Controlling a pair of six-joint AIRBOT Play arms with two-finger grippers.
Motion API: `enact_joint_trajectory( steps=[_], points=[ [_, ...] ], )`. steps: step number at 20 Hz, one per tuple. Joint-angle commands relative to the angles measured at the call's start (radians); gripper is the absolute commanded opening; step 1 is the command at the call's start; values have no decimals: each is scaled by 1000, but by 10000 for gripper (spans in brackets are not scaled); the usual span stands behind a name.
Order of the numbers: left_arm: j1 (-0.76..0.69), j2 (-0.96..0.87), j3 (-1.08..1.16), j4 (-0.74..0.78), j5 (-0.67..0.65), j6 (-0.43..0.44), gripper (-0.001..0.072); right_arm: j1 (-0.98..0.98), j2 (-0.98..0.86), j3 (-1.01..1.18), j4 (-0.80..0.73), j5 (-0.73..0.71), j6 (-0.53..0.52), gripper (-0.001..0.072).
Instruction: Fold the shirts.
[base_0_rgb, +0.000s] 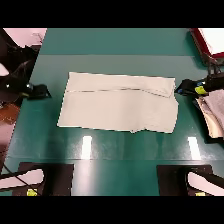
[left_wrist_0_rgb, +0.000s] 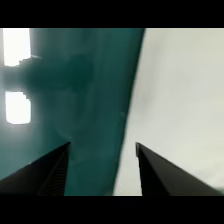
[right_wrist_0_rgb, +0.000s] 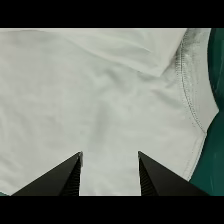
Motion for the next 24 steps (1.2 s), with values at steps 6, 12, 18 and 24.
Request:
enact_joint_trajectory(
  steps=[6, 12, 18, 24],
  points=[
    [62, 84, -393, -200, 8, 107, 483, 3, 170, -150, 42, -81, -16, 408],
    [62, 84, -446, -197, 42, 106, 482, 8, 225, -151, 40, -71, -16, 408],
    [62, 98, -428, -270, 87, 107, 22, -61, 235, -263, 21, 124, 16, 408],
    [62, 150, -381, -298, 89, 114, 22, -190, 235, -584, -8, 103, 94, 409]
  ],
)
